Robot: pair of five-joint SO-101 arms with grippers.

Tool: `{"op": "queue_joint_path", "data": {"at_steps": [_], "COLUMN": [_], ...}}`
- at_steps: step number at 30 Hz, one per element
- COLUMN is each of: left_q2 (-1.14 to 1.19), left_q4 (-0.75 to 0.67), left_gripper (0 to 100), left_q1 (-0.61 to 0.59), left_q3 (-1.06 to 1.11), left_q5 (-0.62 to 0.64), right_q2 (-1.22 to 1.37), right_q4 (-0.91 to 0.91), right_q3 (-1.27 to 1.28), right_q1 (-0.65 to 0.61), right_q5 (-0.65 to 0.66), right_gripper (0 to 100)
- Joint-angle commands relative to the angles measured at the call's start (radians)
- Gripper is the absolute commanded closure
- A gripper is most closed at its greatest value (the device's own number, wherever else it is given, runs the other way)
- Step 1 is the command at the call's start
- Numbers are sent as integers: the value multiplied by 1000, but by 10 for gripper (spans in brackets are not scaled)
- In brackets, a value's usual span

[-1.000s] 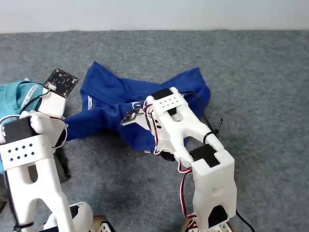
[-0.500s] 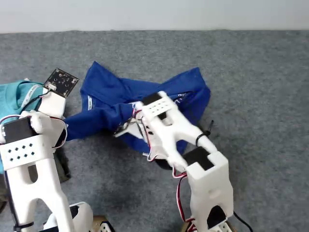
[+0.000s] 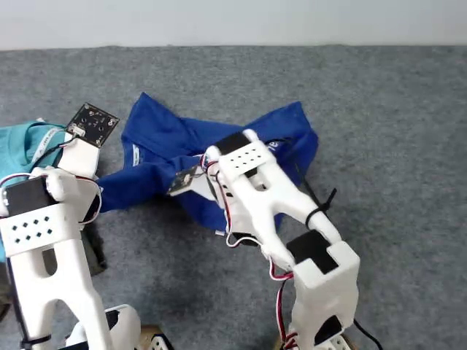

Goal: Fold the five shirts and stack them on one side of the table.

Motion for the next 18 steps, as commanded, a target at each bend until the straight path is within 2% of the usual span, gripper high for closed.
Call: {"op": "queue_joint_path", "data": {"at_steps": [1, 7, 11, 18], "left_q2": [-23, -23, -23, -23], "left_q4": [-25, -25, -25, -25], "left_gripper": [985, 985, 985, 985], "left_q1": [11, 11, 11, 11], "left_q3": [-21, -22, -22, -22], "left_q5": [5, 5, 5, 5], "right_q2": [-41, 94, 189, 205], "right_q4": [15, -59, -50, 39], "right_q3": [-48, -46, -46, -44], "right_q1": [33, 67, 39, -42], "right_q5": [18, 25, -3, -28], "right_gripper": [874, 876, 876, 876]}}
